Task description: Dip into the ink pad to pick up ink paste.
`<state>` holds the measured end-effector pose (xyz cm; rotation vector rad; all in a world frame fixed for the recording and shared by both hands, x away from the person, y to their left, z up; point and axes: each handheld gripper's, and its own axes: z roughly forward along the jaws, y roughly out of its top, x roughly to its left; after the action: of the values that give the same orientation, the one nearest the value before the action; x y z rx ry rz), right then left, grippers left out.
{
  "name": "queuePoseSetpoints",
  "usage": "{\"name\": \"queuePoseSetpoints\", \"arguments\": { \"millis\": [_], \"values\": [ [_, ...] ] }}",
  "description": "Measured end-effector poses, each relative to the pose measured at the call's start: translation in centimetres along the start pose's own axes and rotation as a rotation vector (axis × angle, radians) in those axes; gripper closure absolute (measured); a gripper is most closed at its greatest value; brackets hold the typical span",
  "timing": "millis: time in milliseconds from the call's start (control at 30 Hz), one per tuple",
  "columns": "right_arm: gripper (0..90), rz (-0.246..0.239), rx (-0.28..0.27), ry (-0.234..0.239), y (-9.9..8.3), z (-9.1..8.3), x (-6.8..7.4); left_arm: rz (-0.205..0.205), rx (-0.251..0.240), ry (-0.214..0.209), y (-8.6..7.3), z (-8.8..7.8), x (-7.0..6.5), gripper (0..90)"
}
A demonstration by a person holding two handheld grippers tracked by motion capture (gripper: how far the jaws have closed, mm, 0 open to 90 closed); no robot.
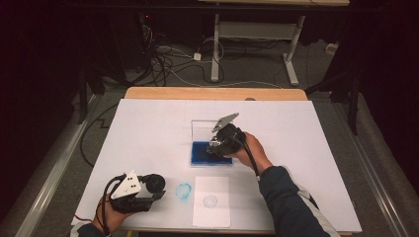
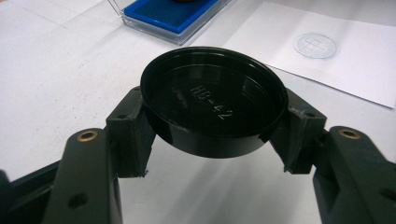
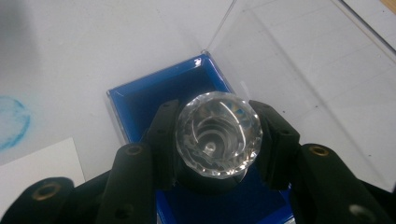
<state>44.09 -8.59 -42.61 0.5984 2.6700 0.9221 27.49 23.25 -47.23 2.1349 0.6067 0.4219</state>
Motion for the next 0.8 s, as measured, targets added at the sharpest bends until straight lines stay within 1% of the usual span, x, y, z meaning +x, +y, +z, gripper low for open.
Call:
{"name": "queuePoseSetpoints", "arguments": {
  "millis": [33,267,400,500,633,767,800],
  "values": [
    [57.3,-0.009,-0.002,-0.001,0.0,0.0,0.0,0.001,0.001,-0.001,0.0,0.0,0.0,36.6],
    [57.2,0.003,-0.003,-0.008,0.1,0.2,0.1,0.0,-0.002,-0.001,0.0,0.0,0.0,36.6],
    [57.3,0.014,-0.004,-0.005,0.0,0.1,0.0,-0.002,-0.005,0.004,0.0,-0.1,0.0,36.6],
    [57.2,0.014,-0.005,-0.007,0.1,0.1,0.0,-0.001,-0.009,0.01,0.1,-0.1,0.0,36.6],
    [57.2,0.023,-0.005,-0.004,0.0,-0.2,-0.1,-0.002,-0.015,0.017,0.1,-0.2,0.0,36.6],
    [57.2,0.025,-0.024,-0.008,0.0,-0.7,-0.1,0.0,-0.014,0.02,0.1,-0.2,0.0,36.6],
    [57.2,0.024,-0.026,-0.016,0.0,-0.8,-0.1,0.0,-0.016,0.021,0.1,-0.2,0.0,36.6]
  ]
}}
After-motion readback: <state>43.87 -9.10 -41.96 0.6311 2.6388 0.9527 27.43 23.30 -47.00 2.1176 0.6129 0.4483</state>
